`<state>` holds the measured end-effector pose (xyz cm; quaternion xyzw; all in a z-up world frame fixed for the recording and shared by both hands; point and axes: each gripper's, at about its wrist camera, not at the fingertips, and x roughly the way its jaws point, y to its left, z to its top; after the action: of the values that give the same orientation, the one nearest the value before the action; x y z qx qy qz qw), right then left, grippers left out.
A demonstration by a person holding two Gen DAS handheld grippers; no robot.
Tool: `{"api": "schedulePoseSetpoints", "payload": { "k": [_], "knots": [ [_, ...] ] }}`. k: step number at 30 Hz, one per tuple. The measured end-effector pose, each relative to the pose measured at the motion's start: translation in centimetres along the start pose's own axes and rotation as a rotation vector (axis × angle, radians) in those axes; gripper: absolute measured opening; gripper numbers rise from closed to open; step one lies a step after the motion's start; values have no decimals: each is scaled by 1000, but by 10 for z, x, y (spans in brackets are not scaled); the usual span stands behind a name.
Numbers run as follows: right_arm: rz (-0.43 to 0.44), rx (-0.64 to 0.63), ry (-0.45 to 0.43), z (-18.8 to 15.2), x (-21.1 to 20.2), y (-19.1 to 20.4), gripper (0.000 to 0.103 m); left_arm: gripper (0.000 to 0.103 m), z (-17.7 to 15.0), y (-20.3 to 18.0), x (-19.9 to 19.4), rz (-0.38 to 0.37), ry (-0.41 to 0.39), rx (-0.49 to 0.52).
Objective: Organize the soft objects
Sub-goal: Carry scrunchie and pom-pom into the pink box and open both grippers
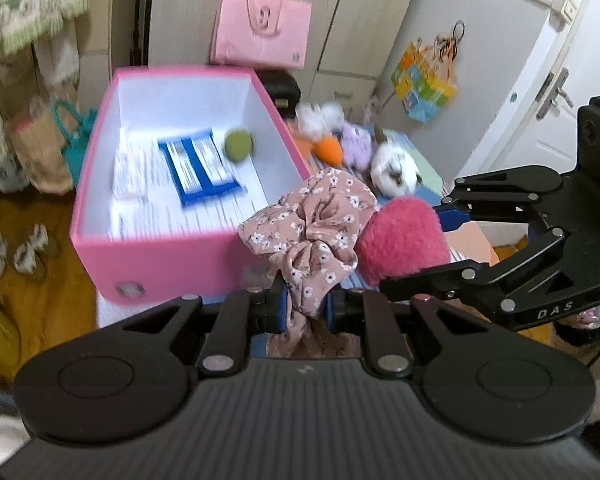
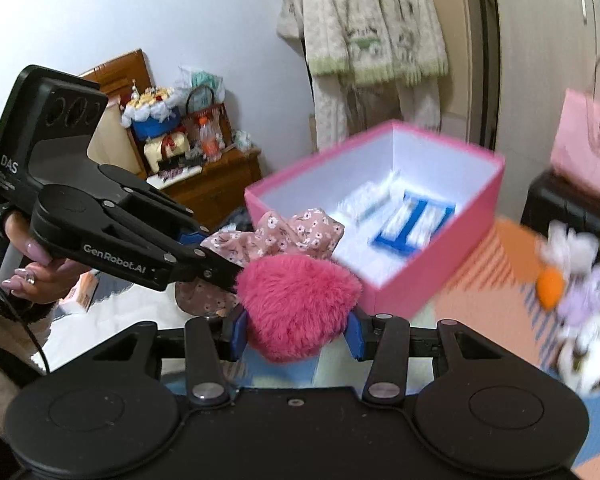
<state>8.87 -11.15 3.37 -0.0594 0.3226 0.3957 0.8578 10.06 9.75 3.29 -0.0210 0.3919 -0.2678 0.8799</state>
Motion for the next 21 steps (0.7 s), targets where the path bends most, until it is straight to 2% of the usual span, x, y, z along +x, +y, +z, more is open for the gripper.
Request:
{"api": "schedulePoseSetpoints", "payload": {
  "k": [6, 11, 15, 21],
  "knots": [
    [-28, -28, -57, 31, 10, -10, 52, 16, 30, 20, 0, 9, -68, -8],
    [-47, -58, -66, 52, 32, -20, 53, 16, 54, 37, 17, -9, -86, -46],
    [-75, -92, -66, 71, 54, -29, 53, 16, 71, 49, 31, 38, -105, -50],
    [-82, -108, -36, 92, 90, -58, 53, 16, 99, 76, 67, 103, -83, -91]
  ]
}}
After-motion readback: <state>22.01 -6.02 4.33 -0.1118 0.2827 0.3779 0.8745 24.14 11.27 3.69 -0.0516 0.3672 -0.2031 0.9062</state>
